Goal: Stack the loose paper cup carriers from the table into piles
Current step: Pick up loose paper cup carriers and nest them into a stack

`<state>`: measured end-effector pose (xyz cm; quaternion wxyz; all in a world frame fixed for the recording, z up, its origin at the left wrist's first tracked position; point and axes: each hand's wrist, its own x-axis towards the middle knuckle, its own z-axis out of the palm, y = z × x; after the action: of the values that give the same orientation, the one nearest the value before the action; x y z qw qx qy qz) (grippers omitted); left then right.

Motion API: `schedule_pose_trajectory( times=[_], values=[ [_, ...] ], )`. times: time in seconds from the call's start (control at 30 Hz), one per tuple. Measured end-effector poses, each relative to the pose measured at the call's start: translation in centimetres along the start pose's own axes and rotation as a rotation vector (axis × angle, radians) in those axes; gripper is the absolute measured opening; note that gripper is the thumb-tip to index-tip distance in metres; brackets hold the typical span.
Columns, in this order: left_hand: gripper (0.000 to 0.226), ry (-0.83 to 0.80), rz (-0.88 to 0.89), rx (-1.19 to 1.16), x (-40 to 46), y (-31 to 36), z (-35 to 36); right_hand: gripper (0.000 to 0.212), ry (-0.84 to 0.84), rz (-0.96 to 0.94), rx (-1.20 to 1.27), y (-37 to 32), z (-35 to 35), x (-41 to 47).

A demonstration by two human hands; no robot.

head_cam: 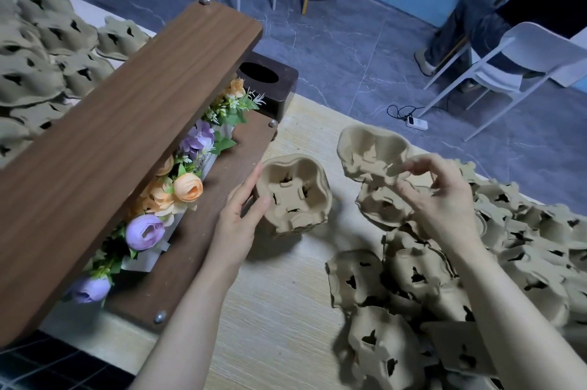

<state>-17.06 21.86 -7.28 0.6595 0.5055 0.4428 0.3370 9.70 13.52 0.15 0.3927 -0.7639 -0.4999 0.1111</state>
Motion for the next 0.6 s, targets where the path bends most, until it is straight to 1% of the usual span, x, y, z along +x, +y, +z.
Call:
schedule_pose_trajectory(
  times=[0.07, 0.13, 0.27, 0.43, 0.6],
  values=[
    [0.044, 0.007, -0.011, -0.03, 0.1, 0.1, 0.0, 0.038, -0.001, -0.005, 0.095, -1.0, -0.1, -0.3],
    [0.042, 0.004, -0.027, -0.047, 0.1, 0.1, 0.0, 0.042, -0.042, -0.035, 0.189, -2.2, 0.3, -0.7],
    [0.042, 0.008, -0.038, -0.061, 0.1, 0.4, 0.1, 0.03, -0.154, -0.054, 0.338, -3.7, 2.4, -1.7],
    [0.045, 0.042, -0.064, -0.104, -0.1, 0.8, 0.4, 0.021, -0.275, -0.065, 0.289, -3.5, 4.7, -2.7],
    [0.047, 0.032, -0.054, -0.091, -0.2, 1.1, 0.6, 0.03, -0.35, -0.09, 0.227, -2.9, 5.0, -3.2]
  ],
)
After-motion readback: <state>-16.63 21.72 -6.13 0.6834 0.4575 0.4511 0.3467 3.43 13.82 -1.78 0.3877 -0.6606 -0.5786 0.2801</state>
